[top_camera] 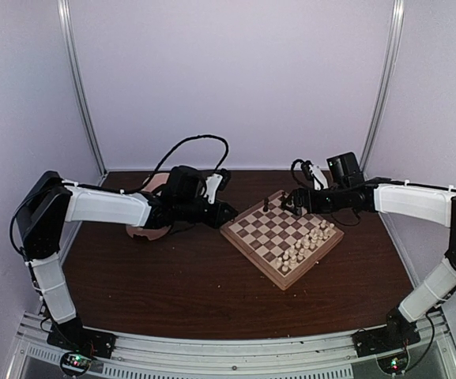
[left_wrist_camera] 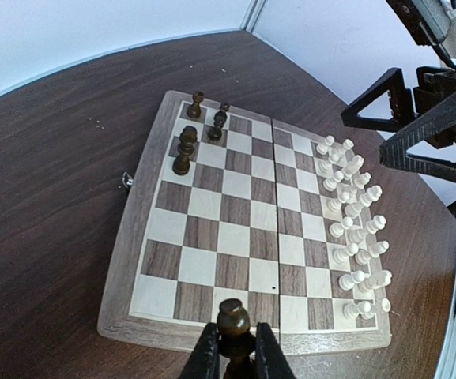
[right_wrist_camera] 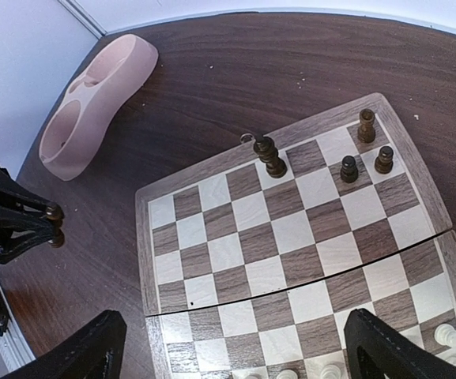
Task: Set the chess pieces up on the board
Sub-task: Place the bishop on the chessboard.
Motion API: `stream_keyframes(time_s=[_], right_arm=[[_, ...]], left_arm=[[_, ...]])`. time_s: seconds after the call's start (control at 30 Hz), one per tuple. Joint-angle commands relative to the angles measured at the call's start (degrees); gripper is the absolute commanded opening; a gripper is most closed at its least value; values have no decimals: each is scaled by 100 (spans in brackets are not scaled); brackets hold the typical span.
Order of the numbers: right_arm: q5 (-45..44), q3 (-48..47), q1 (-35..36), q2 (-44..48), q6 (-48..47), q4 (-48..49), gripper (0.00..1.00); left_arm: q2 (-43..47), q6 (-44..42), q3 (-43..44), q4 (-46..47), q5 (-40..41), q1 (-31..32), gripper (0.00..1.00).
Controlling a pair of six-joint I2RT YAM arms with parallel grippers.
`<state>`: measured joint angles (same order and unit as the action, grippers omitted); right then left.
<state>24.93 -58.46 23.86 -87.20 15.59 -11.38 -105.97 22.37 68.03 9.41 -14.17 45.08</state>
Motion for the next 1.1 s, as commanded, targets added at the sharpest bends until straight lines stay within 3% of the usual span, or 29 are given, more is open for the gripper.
stream_keyframes(time_s=[0.0,0.53,0.73,0.93,1.07], right_arm=[[228,-78,-44,190,75,-96,100],[610,-629,-90,-422,289,-523,89],[1016,-1194,-86,-1018,308,-1206,74],[1786,-1293,-83,-1397,859,-849,50],[2021,-1308,-70,-1589,1133,-609,45]], left_arm=[[-267,-118,336,313,-193,109,8],[-1544,-261,1487,-378,-667,255,8],[-1937,-535,1950,-1101,-799,263,8],[-2012,-755,1841,-995,-657,307,8],[-2067,-881,1732,-645,-496,351,8]])
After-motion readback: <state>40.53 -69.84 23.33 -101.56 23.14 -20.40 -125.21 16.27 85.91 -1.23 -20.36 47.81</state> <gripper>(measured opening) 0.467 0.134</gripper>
